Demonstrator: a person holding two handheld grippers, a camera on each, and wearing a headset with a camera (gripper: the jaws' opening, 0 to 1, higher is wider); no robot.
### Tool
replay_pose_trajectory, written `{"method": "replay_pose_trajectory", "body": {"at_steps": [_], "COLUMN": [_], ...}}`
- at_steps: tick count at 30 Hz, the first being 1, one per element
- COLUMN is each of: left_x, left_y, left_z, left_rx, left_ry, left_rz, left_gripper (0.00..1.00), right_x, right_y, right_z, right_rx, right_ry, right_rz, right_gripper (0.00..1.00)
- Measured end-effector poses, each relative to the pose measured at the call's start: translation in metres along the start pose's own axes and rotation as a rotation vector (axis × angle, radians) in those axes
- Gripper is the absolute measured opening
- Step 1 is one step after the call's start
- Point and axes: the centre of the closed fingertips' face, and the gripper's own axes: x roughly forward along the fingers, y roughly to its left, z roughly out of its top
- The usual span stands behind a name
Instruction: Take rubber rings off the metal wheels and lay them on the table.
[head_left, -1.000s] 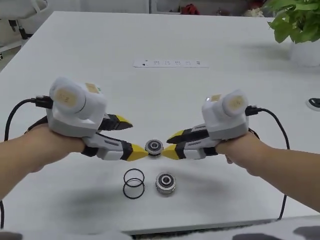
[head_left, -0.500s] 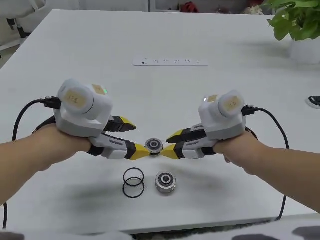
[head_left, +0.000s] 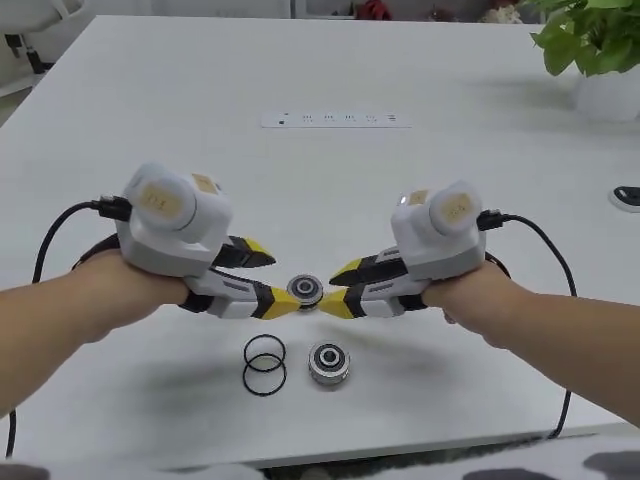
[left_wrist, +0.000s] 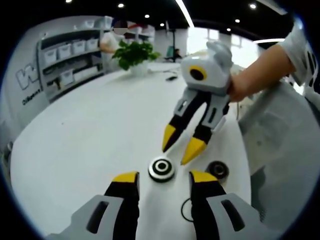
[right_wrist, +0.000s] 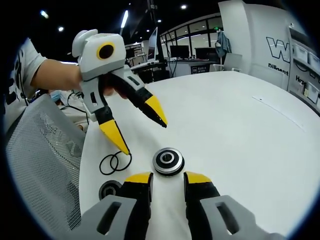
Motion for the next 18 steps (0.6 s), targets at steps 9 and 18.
{"method": "replay_pose_trajectory", "body": {"at_steps": [9, 18], "left_x": [0.0049, 0.0094], "left_y": [-0.0011, -0.0020], "left_z": [-0.0037, -0.0053], "left_rx": [-0.002, -0.010], "left_ry": [0.010, 0.012], "left_rz": [-0.009, -0.017], "left_gripper": [0.38, 0.35], "right_x": [0.0031, 0.0046], "right_y": [0.0006, 0.0010], "right_z": [-0.0018, -0.0041], "right_rx": [-0.004, -0.007], "right_ry": [0.007, 0.011], "right_rz": [0.003, 0.006], "right_gripper": [0.22, 0.22]}}
